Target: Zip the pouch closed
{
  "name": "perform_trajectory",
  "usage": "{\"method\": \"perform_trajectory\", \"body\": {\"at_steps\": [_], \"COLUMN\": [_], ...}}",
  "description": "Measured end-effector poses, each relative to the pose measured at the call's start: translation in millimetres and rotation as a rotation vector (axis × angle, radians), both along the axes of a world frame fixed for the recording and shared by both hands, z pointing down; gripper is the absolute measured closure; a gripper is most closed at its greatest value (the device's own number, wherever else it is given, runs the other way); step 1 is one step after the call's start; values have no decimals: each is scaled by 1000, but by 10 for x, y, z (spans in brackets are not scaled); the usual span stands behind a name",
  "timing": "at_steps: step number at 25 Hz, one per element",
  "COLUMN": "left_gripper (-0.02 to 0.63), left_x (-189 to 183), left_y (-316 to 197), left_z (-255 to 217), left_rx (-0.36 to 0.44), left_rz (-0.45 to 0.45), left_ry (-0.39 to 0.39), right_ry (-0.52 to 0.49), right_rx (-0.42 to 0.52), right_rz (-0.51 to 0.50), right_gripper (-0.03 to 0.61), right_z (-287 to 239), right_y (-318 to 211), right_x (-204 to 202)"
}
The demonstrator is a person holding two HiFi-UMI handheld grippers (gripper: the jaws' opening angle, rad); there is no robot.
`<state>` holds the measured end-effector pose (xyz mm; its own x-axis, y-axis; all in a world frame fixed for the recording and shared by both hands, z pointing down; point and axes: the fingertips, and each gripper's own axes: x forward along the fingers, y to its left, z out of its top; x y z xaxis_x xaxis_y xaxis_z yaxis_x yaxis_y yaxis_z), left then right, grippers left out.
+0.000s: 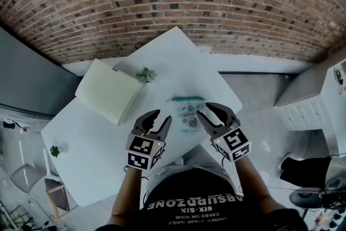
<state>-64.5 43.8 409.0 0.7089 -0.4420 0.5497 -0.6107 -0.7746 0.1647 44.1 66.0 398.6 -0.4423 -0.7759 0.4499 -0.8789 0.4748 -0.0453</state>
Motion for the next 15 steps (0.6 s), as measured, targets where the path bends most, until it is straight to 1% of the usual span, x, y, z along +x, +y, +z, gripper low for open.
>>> {"method": "perform_trajectory", "body": {"at_steps": [5,9,11,15], "left_gripper": [474,474,474,474], "left_x": [56,96,126,213], "left_y": [-109,-174,-192,-195], "left_z": [216,379,457,638], "left_rx": [-38,-66,-76,-88], "left_rz": [-51,-109,-129,-137], "left_ry": [-23,-21,-22,-57], "right_ry": [1,12,22,50], "right_rx": [-33,-64,-92,-139], "right_rz": [-102,-194,-256,-362], "right_gripper": [455,453,449,446], "right_z": [162,284,382,590], "right_y": [-179,-296,-331,-398], "right_x": [3,-14,-33,-68]}}
